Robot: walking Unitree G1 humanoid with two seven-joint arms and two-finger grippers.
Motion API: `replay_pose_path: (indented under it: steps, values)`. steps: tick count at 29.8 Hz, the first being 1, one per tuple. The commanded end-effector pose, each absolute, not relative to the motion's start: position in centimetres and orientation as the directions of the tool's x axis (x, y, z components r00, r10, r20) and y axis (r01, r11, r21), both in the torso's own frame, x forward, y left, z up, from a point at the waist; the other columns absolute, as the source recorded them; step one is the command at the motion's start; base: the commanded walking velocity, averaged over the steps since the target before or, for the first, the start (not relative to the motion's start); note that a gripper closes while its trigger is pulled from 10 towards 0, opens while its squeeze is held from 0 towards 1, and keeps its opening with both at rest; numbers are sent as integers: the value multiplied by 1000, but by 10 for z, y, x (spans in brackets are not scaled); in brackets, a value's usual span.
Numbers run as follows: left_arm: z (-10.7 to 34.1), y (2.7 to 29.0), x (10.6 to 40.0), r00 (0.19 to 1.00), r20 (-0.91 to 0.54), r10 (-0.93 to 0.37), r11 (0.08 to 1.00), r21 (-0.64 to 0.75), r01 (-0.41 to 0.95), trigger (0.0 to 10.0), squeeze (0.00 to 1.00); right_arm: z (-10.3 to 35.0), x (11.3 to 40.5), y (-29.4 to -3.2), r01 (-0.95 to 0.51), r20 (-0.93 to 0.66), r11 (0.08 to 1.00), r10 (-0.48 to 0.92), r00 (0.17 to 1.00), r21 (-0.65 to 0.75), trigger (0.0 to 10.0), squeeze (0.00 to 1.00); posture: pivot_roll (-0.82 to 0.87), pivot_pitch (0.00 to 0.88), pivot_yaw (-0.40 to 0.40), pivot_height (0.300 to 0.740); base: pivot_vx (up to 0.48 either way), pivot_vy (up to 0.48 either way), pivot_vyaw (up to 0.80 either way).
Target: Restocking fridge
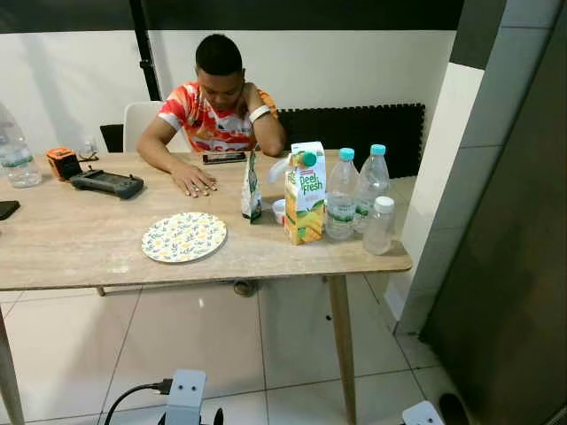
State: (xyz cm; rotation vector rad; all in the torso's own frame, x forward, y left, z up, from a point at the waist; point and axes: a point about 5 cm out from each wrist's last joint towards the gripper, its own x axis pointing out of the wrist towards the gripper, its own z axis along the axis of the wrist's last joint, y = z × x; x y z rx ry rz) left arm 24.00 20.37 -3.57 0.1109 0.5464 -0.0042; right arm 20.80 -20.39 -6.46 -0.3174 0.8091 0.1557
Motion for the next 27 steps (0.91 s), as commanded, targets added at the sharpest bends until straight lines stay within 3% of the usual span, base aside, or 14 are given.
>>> replay_pose_path:
  steps: [1,14,22,27]
  values:
    - [-38,206,237,843,-538,23,991,126,54,10000,0,-65,206,-203,-262,-731,940,21,682,-218,10000,0,-39,44,-6,740,0,0,0]
    - [-37,204,239,846,-533,8,989,129,71,10000,0,-66,206,-202,-270,-733,938,28,680,-215,10000,0,-39,46,-1,740,0,0,0]
    - [-38,202,238,845,-535,6,988,135,79,10000,0,-67,205,-201,-276,-734,937,31,678,-215,10000,0,-40,49,-2,740,0,-422,0]
    - [-38,205,238,842,-539,28,993,113,40,10000,0,-66,205,-202,-280,-734,935,32,678,-217,10000,0,-40,50,-3,740,0,0,0]
